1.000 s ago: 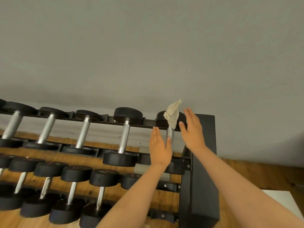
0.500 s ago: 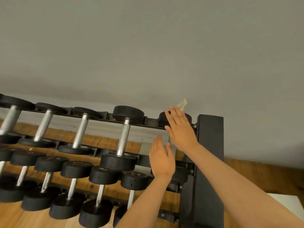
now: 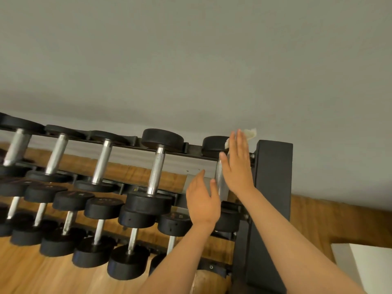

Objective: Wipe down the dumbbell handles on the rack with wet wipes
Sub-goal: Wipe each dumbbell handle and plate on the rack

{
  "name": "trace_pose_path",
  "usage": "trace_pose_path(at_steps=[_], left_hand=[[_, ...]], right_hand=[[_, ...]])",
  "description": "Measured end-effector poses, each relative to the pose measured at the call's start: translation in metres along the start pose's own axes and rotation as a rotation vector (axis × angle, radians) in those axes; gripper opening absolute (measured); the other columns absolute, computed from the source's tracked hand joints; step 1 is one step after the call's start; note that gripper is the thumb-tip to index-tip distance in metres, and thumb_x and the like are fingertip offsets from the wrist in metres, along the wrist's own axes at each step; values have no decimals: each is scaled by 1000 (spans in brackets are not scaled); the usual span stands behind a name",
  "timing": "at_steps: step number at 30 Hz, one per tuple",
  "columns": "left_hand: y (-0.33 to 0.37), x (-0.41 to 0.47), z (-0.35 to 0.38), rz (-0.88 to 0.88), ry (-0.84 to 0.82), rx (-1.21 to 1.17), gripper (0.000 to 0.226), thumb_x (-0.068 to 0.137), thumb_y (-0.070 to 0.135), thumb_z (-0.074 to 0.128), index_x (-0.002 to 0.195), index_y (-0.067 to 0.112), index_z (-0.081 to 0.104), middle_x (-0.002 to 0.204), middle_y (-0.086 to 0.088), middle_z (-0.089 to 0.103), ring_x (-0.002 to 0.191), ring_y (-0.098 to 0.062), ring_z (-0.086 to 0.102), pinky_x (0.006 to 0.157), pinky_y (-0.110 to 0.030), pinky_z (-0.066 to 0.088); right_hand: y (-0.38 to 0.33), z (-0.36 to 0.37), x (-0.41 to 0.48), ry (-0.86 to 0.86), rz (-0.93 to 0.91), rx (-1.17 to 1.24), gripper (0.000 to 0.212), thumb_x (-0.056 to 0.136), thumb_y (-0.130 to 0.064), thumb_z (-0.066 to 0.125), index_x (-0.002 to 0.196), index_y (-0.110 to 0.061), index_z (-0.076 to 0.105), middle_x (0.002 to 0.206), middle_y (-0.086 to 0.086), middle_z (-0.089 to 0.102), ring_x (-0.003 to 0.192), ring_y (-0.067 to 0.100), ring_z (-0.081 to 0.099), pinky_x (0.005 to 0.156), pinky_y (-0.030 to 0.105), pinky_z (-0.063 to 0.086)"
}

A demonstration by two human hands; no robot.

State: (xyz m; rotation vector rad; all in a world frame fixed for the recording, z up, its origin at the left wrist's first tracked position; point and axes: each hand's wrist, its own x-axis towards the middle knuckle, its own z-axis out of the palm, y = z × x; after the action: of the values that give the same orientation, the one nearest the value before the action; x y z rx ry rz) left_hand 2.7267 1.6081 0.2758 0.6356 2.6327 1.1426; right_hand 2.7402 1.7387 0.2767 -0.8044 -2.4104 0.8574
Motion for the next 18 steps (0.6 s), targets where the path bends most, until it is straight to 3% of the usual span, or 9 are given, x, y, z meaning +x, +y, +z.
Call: trace_pose_path(at_steps=[5,9,12,14,18], left_hand=[[2,0,-1,-14,-9,-5,52,101,43,41,147,19,40,147,1,48,137,-13,39,114,-32,30],[-2,2,0,-37,-27,-6,52,100,44,42,146,20,42,144,3,50,135,-14,43,114,-37,35],[-3,3,0,-42,-16,-15,51,100,44,43,145,21,43,142,5,52,133,-12,44,113,-40,37],[-3,4,1,-41,-10,-15,51,99,45,43,144,22,44,142,5,53,133,-12,45,112,-42,38],[-4,4,2,-48,-7,-1,51,98,46,42,142,22,46,139,5,54,130,-13,47,109,-43,41]], right_hand=[[6,-2,-15,-29,138,279,74,101,-41,37,145,-31,-21,158,-10,-25,147,7,-18,119,26,-5],[11,-8,-11,-91,298,551,76,102,-33,43,145,-38,-20,161,-10,-17,146,3,-10,121,33,1],[20,-9,-15,-180,415,707,84,101,-32,48,150,-32,-21,163,-7,-8,145,5,0,117,28,6],[22,-3,-21,-199,429,719,91,99,-27,55,151,-32,-20,163,-4,2,148,12,8,121,36,10],[21,-6,-12,-140,460,752,81,93,-8,63,152,-27,11,148,-1,40,135,10,37,116,35,27]])
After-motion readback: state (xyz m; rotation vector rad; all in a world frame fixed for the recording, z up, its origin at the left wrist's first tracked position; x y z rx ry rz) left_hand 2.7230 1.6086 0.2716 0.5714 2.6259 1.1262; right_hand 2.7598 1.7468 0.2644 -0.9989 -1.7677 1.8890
